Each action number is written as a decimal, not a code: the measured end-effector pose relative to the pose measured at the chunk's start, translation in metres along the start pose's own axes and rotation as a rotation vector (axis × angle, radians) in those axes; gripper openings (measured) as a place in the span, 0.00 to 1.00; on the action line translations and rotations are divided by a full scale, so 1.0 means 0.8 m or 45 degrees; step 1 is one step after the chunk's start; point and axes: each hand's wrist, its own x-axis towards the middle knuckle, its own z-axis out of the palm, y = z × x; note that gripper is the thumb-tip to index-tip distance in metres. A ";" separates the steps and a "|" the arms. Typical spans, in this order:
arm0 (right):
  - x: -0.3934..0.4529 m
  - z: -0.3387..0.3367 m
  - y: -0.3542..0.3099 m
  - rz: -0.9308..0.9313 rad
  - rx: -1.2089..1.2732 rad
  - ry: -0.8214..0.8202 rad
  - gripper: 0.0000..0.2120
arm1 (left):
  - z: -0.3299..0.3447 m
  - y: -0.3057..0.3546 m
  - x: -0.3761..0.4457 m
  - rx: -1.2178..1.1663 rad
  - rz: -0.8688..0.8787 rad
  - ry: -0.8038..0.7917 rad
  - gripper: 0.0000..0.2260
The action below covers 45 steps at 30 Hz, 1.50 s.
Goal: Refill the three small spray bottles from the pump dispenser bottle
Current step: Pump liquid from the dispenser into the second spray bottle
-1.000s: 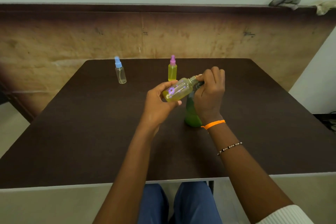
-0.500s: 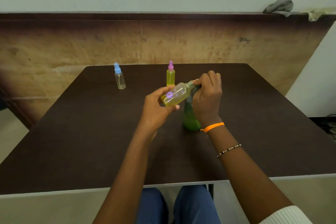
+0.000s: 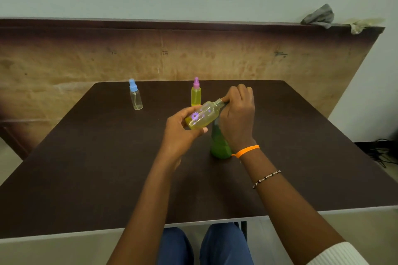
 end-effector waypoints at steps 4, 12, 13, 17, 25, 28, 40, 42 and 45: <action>-0.010 0.004 0.003 -0.010 -0.036 0.041 0.09 | 0.003 0.000 0.000 0.013 0.011 0.008 0.25; -0.019 0.009 0.005 0.010 -0.074 0.080 0.09 | 0.003 -0.003 -0.002 0.003 -0.008 0.033 0.25; -0.019 0.007 0.002 0.018 -0.076 0.065 0.08 | 0.003 -0.002 -0.003 -0.005 -0.012 0.034 0.25; -0.008 0.003 -0.002 0.019 -0.032 0.042 0.08 | 0.000 0.000 -0.004 -0.009 -0.002 0.022 0.25; -0.018 0.009 0.006 -0.002 -0.024 0.084 0.10 | 0.001 -0.002 -0.005 -0.004 -0.022 0.003 0.24; -0.010 0.000 0.002 0.005 0.021 0.010 0.09 | -0.003 -0.001 -0.003 -0.002 -0.015 -0.003 0.24; -0.017 -0.004 0.005 -0.048 0.067 -0.021 0.04 | 0.000 -0.004 -0.001 -0.022 0.004 -0.008 0.24; -0.011 -0.008 0.002 -0.039 0.064 -0.042 0.03 | -0.001 -0.001 -0.001 -0.016 0.017 -0.009 0.24; -0.005 -0.011 -0.004 -0.003 0.064 -0.062 0.03 | -0.002 0.000 -0.001 -0.021 0.022 -0.015 0.24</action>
